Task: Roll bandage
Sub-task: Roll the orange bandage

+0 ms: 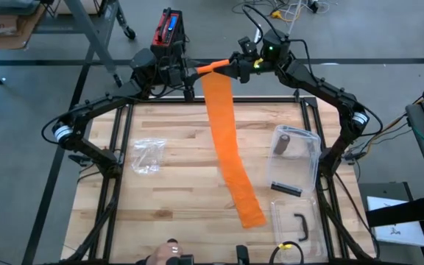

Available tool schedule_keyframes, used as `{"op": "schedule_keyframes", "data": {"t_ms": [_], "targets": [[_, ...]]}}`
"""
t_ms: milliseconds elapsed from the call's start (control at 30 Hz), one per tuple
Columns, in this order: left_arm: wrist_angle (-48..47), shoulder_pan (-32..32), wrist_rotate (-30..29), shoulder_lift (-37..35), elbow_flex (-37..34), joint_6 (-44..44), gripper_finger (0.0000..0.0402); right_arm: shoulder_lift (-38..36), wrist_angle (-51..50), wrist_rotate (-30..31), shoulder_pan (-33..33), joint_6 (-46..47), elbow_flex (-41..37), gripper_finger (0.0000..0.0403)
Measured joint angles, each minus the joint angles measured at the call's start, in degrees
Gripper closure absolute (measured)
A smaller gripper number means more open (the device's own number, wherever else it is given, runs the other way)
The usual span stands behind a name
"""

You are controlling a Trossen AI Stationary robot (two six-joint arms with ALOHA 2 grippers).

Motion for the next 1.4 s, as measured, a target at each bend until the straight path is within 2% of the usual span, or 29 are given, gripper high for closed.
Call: {"op": "schedule_keyframes", "data": {"t_ms": [100,267,500,733,900,1067,1267,1400], "targets": [[-0.02,0.02,-0.02,-0.01,0.01,-3.91,0.0317,0.0,0.0,-0.02,-0.02,-0.29,0.0,0.0265],[-0.4,0.03,-0.17,-0.53,0.01,-16.98,0.0271,0.0,0.28,-0.09,0.0,-2.6,0.0,0.0285],[-0.93,0.63,-0.2,-2.58,-0.01,-42.89,0.0197,-0.02,0.96,-0.26,0.02,-9.61,0.0,0.0287],[-1.48,0.75,0.22,-2.83,-0.01,-56.16,0.0157,-0.02,1.95,-0.23,0.02,-16.29,0.0,0.0293],[-1.47,0.74,0.26,-2.61,-0.01,-56.96,0.0154,-0.02,2.29,-0.21,0.02,-20.19,0.0,0.0295],[-1.44,0.74,0.28,-2.61,-0.01,-57.37,0.0171,-0.02,2.33,-0.15,0.16,-23.41,0.0,0.0295],[-1.44,0.72,0.42,-2.61,-0.01,-57.66,0.0206,-0.02,3.13,0.07,0.28,-25.17,0.0,0.0302],[-1.44,0.38,0.42,-2.61,-0.01,-54.56,0.024,-0.02,3.54,0.06,0.26,-25.48,0.0,0.03]]}}
